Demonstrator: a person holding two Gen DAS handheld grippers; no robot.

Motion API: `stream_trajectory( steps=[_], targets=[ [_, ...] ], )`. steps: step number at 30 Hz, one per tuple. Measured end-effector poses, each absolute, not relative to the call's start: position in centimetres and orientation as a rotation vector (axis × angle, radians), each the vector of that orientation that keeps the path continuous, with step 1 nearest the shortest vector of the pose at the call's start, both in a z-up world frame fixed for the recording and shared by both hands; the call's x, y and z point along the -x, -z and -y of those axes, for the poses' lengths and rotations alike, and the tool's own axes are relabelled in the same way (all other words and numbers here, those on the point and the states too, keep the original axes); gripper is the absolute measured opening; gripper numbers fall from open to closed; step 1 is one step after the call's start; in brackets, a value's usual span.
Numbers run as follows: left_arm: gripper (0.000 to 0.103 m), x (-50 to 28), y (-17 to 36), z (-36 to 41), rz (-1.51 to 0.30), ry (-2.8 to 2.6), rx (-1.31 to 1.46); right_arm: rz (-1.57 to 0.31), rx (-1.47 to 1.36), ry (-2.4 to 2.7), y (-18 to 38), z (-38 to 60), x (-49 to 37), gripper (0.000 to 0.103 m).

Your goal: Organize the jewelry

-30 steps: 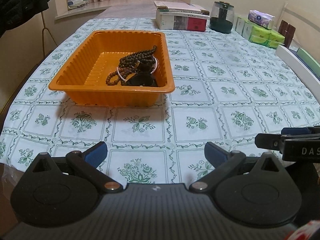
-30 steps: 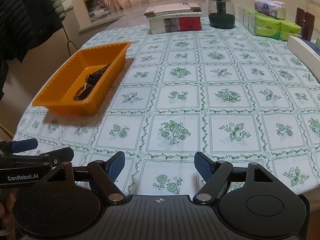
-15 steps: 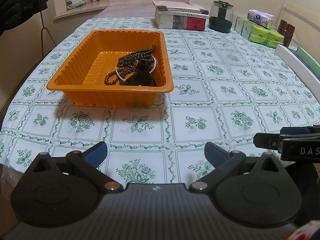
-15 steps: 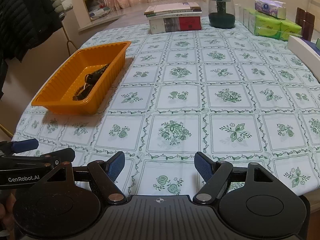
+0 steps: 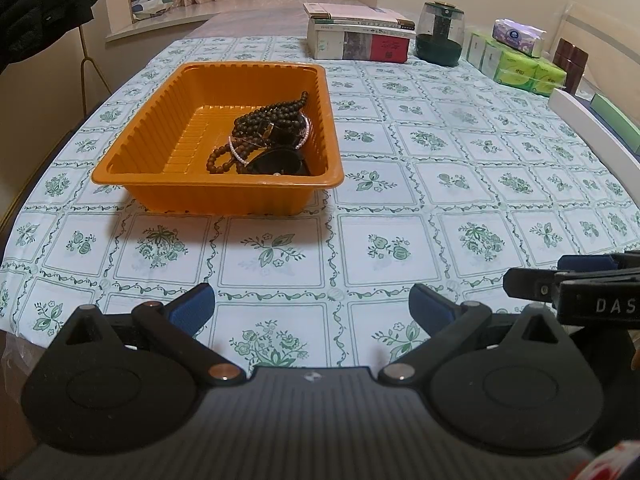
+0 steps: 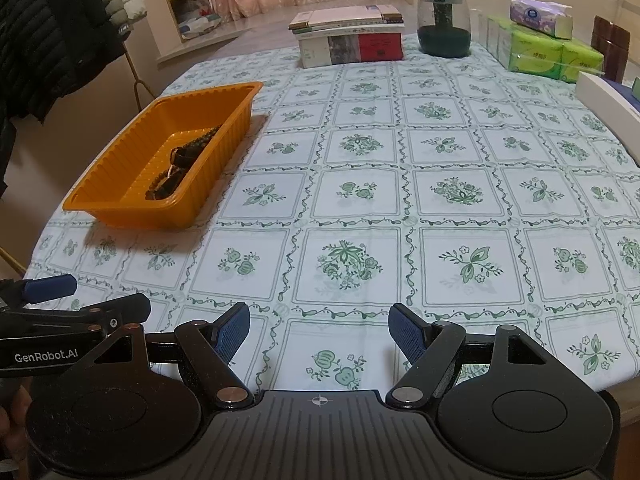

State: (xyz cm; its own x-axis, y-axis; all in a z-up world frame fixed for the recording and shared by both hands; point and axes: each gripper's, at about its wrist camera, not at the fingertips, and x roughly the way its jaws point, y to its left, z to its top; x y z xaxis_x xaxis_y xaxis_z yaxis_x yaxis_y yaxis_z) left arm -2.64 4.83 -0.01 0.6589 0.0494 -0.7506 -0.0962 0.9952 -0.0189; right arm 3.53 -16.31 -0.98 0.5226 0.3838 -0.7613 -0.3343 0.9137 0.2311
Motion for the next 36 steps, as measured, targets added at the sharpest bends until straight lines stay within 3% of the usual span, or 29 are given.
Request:
stream_trajectory(
  steps=[36],
  targets=[
    [0.103, 2.35, -0.22, -4.84, -0.849, -0.082, 0.054, -0.930, -0.044, -0.440, 0.94, 15.73, -3.50, 0.076]
  ],
)
